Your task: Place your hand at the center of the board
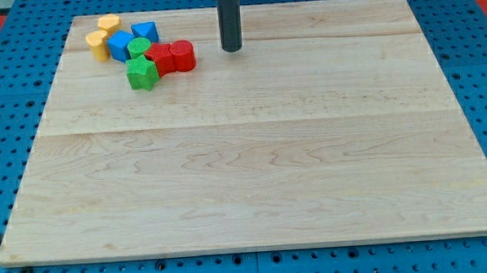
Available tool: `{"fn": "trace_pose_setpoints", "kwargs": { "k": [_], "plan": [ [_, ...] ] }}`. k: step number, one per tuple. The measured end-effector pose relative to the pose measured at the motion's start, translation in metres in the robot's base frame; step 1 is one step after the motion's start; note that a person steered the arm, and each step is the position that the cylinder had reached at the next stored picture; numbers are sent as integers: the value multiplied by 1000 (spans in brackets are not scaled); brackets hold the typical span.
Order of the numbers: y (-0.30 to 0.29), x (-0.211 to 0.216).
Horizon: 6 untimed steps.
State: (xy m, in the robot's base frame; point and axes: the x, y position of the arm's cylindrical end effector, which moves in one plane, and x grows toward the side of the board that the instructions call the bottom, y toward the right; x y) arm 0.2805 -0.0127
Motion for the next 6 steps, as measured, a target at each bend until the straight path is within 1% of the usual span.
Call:
{"fn": "trace_pose_setpoints", "kwargs": {
  "k": [1, 2, 3, 4, 5, 6],
  "plan": [
    [-21, -18],
    [-55, -24],
    [-1, 6],
    [3, 87],
    [-54, 127],
    [-153, 130]
  ]
}}
